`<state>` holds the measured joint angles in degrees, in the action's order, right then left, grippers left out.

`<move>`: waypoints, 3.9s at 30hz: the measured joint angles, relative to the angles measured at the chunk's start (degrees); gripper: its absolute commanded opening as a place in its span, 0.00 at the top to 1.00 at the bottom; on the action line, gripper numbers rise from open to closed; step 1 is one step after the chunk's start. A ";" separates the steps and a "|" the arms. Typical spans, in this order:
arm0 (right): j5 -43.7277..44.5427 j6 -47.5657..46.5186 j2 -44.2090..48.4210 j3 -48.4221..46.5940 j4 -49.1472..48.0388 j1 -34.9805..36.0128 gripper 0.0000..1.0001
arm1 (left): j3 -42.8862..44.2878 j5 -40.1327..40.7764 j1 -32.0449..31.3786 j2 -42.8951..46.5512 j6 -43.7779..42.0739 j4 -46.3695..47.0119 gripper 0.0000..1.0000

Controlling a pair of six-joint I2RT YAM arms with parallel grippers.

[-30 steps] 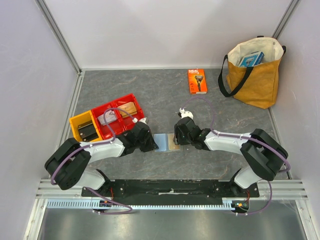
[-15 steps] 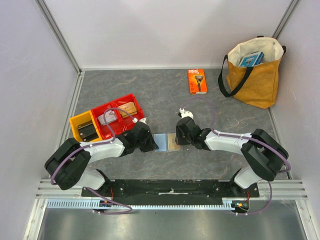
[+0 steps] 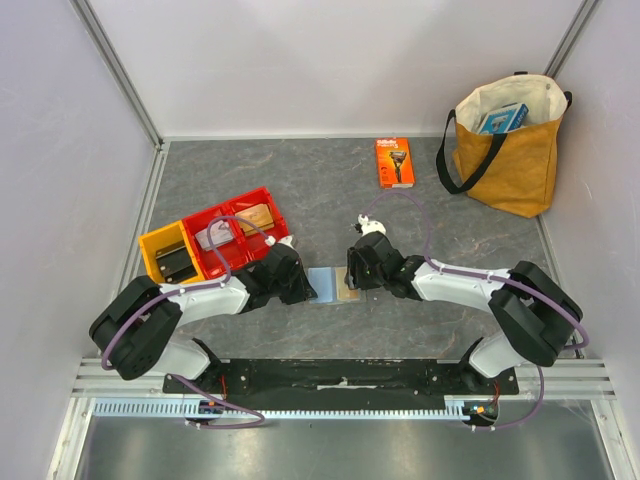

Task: Take the credit cards out of the card holder
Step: Remove the credit card from the card holder.

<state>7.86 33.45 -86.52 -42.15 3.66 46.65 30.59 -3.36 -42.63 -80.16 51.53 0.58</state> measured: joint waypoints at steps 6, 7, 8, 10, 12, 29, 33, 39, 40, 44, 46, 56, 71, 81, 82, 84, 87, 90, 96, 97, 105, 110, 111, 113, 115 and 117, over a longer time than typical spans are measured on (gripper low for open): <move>0.48 -0.04 -0.02 0.00 0.31 0.00 0.51 | 0.00 0.00 0.00 0.00 0.00 0.00 0.89; 0.55 -0.04 -0.09 0.00 0.28 0.00 0.52 | 0.00 0.00 0.00 0.00 0.00 0.00 0.89; 0.57 -0.04 -0.22 0.00 0.28 0.00 0.54 | 0.00 0.00 0.00 0.00 0.00 0.00 0.89; 0.48 -0.04 -0.57 0.00 0.24 0.00 0.57 | 0.00 0.00 0.00 0.00 0.00 0.00 0.89; 0.35 -0.04 -0.94 0.00 0.22 0.00 0.58 | 0.00 0.00 0.00 0.00 0.00 0.00 0.89; -1.95 -0.04 -2.03 0.00 -0.46 -0.02 0.67 | 0.00 -0.20 0.00 -0.09 -0.04 0.07 0.89; -3.15 0.20 -1.60 0.00 -1.55 -0.13 0.68 | 0.00 -0.24 -0.02 -0.09 -0.04 0.04 0.89; -5.03 0.59 1.31 -0.02 -3.43 -0.17 0.70 | 0.00 -0.26 -0.24 -0.11 -0.04 0.04 0.89; -5.44 0.59 1.70 -0.11 -3.63 -0.15 0.71 | 0.00 -0.24 -0.24 -0.09 -0.04 0.04 0.89; -7.85 0.57 1.84 -0.63 -3.89 -0.11 0.72 | 0.00 -0.26 -0.24 -0.09 -0.04 0.04 0.89; -9.27 0.57 1.84 -0.66 -4.15 0.00 0.72 | 0.00 -0.26 -0.26 -0.09 -0.04 0.04 0.89; -17.59 1.31 -0.24 -1.18 -9.51 0.00 0.60 | -0.26 -0.24 -0.26 0.42 -0.02 -0.02 0.89; -21.24 2.91 -7.26 -3.15 -11.69 0.07 0.59 | -4.98 2.93 -0.35 12.63 0.48 -4.39 0.89; -18.34 1.46 -2.95 -2.01 -11.26 -3.78 0.62 | -3.48 0.26 -0.37 14.25 0.66 -4.72 0.89; -18.47 1.49 -2.82 -1.46 -11.76 -4.42 0.62 | -2.40 -0.04 -0.37 13.11 0.66 -4.55 0.89; -19.08 1.73 -2.80 0.26 -13.38 -6.12 0.63 | -0.28 -0.37 -0.37 10.58 0.61 -3.87 0.90; -20.83 2.49 -2.82 2.82 -15.28 -8.00 0.64 | 2.56 -0.81 -0.35 6.08 0.57 -1.77 0.92; -23.41 3.06 -3.61 4.52 -17.79 -9.27 0.66 | 3.39 -0.81 -0.28 2.14 0.57 0.11 0.94; -27.69 4.11 -6.27 5.81 -22.91 -9.86 0.67 | 2.82 -0.57 -0.20 -1.33 0.59 0.98 0.96; -28.50 4.37 -6.93 5.88 -23.76 -9.92 0.67 | 2.60 -0.59 -0.20 -1.73 0.59 1.27 0.96; -33.22 5.99 -11.54 6.14 -29.49 -10.19 0.69 | 0.61 -1.03 -0.09 -2.51 0.72 4.22 0.98; -34.95 6.73 -13.40 6.56 -32.74 -10.64 0.76 | -0.37 -1.49 0.17 -2.34 1.11 5.79 0.98; -35.28 7.15 -13.84 6.91 -33.88 -10.84 0.77 | -0.52 -1.53 0.17 -2.29 1.20 5.95 0.98; -36.04 7.96 -14.49 7.39 -35.45 -11.06 0.81 | -0.72 -1.55 0.17 -2.27 1.38 6.34 0.98; -36.85 8.61 -15.08 8.09 -37.44 -11.45 0.87 | -1.03 -1.55 0.20 -2.14 1.51 6.78 0.98; -37.53 9.20 -15.61 8.52 -38.88 -11.78 0.93 | -1.25 -1.53 0.17 -1.97 1.57 6.95 0.98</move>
<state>-29.67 42.65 -102.13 -33.63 -35.22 34.87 29.34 -4.89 -42.46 -82.13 53.10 7.53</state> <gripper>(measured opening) 0.151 0.023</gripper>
